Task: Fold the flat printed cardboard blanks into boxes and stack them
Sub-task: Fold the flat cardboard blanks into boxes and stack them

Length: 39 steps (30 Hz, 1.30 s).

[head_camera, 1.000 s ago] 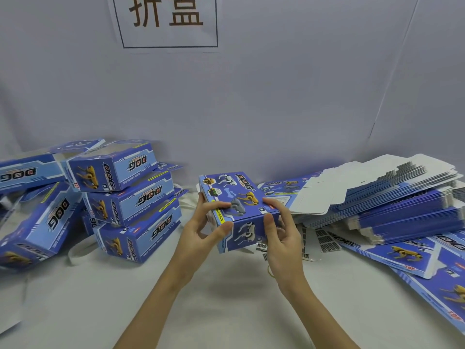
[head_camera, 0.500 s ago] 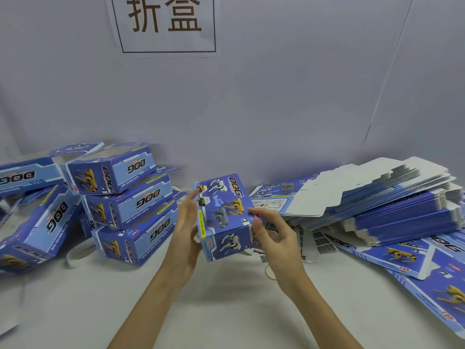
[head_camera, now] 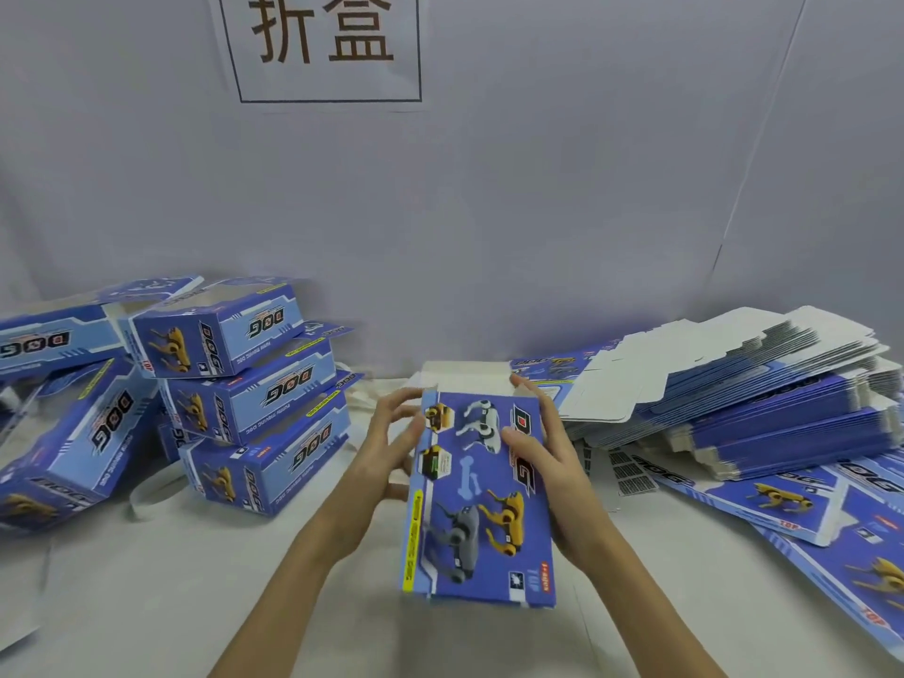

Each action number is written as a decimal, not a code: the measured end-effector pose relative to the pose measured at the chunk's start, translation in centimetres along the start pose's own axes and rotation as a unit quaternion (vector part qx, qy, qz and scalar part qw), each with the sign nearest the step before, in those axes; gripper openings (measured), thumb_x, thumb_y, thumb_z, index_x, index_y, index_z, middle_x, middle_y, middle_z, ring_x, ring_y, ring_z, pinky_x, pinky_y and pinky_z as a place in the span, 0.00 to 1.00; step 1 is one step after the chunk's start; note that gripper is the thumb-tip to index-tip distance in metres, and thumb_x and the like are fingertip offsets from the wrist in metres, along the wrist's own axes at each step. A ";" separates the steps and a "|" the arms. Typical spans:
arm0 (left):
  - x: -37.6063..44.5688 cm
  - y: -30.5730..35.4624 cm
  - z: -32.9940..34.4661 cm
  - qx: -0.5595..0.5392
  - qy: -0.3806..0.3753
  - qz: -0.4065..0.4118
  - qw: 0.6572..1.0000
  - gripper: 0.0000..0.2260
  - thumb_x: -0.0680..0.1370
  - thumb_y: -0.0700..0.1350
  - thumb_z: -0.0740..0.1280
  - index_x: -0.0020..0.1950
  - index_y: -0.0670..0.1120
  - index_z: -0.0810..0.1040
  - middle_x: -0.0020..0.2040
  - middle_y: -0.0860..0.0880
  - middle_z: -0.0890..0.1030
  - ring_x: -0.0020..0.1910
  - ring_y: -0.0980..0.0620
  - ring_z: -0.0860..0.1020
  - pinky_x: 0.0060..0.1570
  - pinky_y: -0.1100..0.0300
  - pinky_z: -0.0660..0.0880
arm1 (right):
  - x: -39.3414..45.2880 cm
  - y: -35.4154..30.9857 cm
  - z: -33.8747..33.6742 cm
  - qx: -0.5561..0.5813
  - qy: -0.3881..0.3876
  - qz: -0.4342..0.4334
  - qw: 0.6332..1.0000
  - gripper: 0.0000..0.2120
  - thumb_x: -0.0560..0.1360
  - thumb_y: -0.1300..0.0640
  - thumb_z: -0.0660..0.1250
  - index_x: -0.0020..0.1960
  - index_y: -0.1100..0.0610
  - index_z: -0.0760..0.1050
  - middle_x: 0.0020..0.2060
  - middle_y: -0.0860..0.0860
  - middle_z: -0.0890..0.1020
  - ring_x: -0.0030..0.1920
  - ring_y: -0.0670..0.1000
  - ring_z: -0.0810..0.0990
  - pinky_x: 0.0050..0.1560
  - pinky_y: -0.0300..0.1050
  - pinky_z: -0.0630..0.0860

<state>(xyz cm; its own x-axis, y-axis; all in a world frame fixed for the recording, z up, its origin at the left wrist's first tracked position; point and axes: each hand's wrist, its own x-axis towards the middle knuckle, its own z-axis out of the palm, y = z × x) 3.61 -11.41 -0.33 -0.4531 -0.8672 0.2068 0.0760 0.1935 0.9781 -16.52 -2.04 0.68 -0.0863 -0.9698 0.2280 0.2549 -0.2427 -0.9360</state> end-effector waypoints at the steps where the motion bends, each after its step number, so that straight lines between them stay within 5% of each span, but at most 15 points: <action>1: -0.1 0.0 -0.5 0.010 -0.025 0.005 1.000 0.21 0.78 0.67 0.68 0.70 0.74 0.69 0.67 0.59 0.75 0.53 0.53 0.86 0.44 0.52 0.85 | 0.0 -0.2 -0.3 0.005 -0.017 0.020 1.000 0.28 0.77 0.52 0.71 0.73 0.33 0.70 0.64 0.58 0.84 0.57 0.61 0.87 0.48 0.52 0.87; 6: -0.5 0.0 -1.2 0.033 -0.121 -0.019 0.992 0.29 0.74 0.61 0.69 0.74 0.64 0.67 0.66 0.56 0.80 0.60 0.45 0.84 0.51 0.44 0.83 | -0.1 -0.1 -1.2 -0.030 -0.035 0.074 0.996 0.27 0.73 0.53 0.76 0.67 0.40 0.70 0.61 0.58 0.85 0.53 0.63 0.87 0.43 0.51 0.86; 11: -0.9 0.1 -0.5 -0.019 0.012 0.041 0.999 0.22 0.71 0.61 0.73 0.61 0.62 0.69 0.58 0.63 0.80 0.50 0.50 0.86 0.42 0.57 0.83 | 0.3 0.5 0.0 -0.042 0.047 0.006 0.998 0.31 0.71 0.49 0.78 0.68 0.41 0.66 0.60 0.56 0.84 0.54 0.61 0.88 0.48 0.54 0.86; 15: -0.8 0.1 0.1 -0.036 0.120 0.096 0.987 0.21 0.76 0.57 0.74 0.66 0.62 0.71 0.69 0.51 0.74 0.55 0.51 0.85 0.47 0.61 0.82 | 0.0 0.8 0.6 -0.075 0.029 0.001 0.997 0.40 0.73 0.47 0.76 0.76 0.28 0.59 0.62 0.52 0.83 0.58 0.56 0.88 0.54 0.57 0.86; 19: -0.9 0.9 0.6 0.019 0.220 0.147 0.964 0.34 0.70 0.65 0.76 0.73 0.67 0.66 0.72 0.59 0.64 0.65 0.50 0.79 0.49 0.59 0.83 | -0.4 1.7 1.5 -0.167 0.000 -0.017 0.986 0.46 0.73 0.43 0.78 0.80 0.28 0.51 0.69 0.43 0.78 0.63 0.47 0.84 0.59 0.45 0.84; 21: -1.0 1.2 0.5 -0.036 0.197 0.157 0.967 0.42 0.65 0.75 0.73 0.76 0.68 0.61 0.74 0.61 0.68 0.64 0.54 0.80 0.49 0.62 0.82 | -0.4 1.9 2.2 -0.168 -0.013 -0.014 0.986 0.50 0.68 0.36 0.81 0.79 0.29 0.52 0.69 0.40 0.79 0.65 0.46 0.83 0.61 0.46 0.83; 23: -1.0 1.5 0.0 -0.144 0.144 0.115 0.972 0.39 0.67 0.77 0.70 0.75 0.67 0.66 0.72 0.57 0.75 0.66 0.53 0.81 0.53 0.54 0.83 | -0.1 1.9 2.2 -0.126 0.006 0.002 0.992 0.49 0.68 0.35 0.80 0.79 0.29 0.54 0.67 0.43 0.81 0.64 0.47 0.84 0.58 0.45 0.84; 26: -0.9 1.6 0.0 -0.129 0.015 0.025 0.991 0.32 0.75 0.73 0.67 0.76 0.61 0.71 0.71 0.50 0.79 0.70 0.44 0.78 0.62 0.41 0.79 | 0.0 2.0 2.0 -0.003 -0.012 0.064 0.998 0.39 0.72 0.35 0.76 0.79 0.37 0.66 0.67 0.54 0.83 0.67 0.61 0.81 0.65 0.62 0.81; 29: -1.3 1.2 1.0 -0.112 -0.021 -0.051 0.992 0.45 0.63 0.77 0.73 0.77 0.65 0.65 0.69 0.52 0.81 0.67 0.49 0.81 0.63 0.43 0.80 | -0.8 2.2 2.4 0.006 -0.037 0.080 0.996 0.32 0.65 0.26 0.76 0.65 0.39 0.83 0.62 0.50 0.86 0.63 0.52 0.85 0.58 0.46 0.83; 31: -1.4 1.0 1.5 -0.134 0.014 -0.058 0.989 0.44 0.60 0.75 0.77 0.73 0.64 0.70 0.65 0.55 0.83 0.61 0.53 0.84 0.52 0.52 0.84 | -0.7 2.3 2.5 -0.040 0.012 0.064 0.997 0.33 0.65 0.25 0.74 0.64 0.42 0.84 0.58 0.47 0.88 0.60 0.48 0.86 0.54 0.39 0.82; 34: -1.3 1.4 1.0 -0.102 0.150 0.003 0.983 0.32 0.64 0.66 0.81 0.65 0.70 0.72 0.58 0.64 0.84 0.53 0.61 0.85 0.41 0.61 0.83 | 0.4 1.8 1.4 -0.058 0.090 0.078 0.991 0.32 0.73 0.29 0.65 0.67 0.49 0.81 0.58 0.52 0.87 0.58 0.52 0.87 0.54 0.52 0.84; 36: -1.0 1.2 0.9 -0.004 0.213 0.055 0.976 0.35 0.66 0.60 0.81 0.68 0.66 0.68 0.54 0.71 0.81 0.51 0.69 0.81 0.37 0.71 0.79 | 0.6 1.3 0.6 -0.057 0.072 0.074 0.993 0.29 0.74 0.28 0.62 0.69 0.40 0.79 0.59 0.52 0.87 0.58 0.55 0.87 0.59 0.59 0.84; 39: -0.7 0.4 1.2 0.040 0.239 0.080 0.967 0.36 0.70 0.57 0.79 0.74 0.61 0.67 0.58 0.68 0.81 0.55 0.67 0.82 0.43 0.67 0.81 | -0.1 1.0 0.8 -0.152 -0.028 0.061 0.986 0.35 0.73 0.32 0.73 0.76 0.25 0.61 0.62 0.41 0.83 0.60 0.48 0.86 0.53 0.46 0.85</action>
<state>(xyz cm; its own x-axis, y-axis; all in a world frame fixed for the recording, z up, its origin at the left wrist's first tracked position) 2.88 -10.20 -0.09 0.0222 -0.9325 0.3606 0.0334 0.3612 0.9319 -15.51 -2.16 -0.09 -0.0184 -0.9932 0.1153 -0.0415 -0.1144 -0.9926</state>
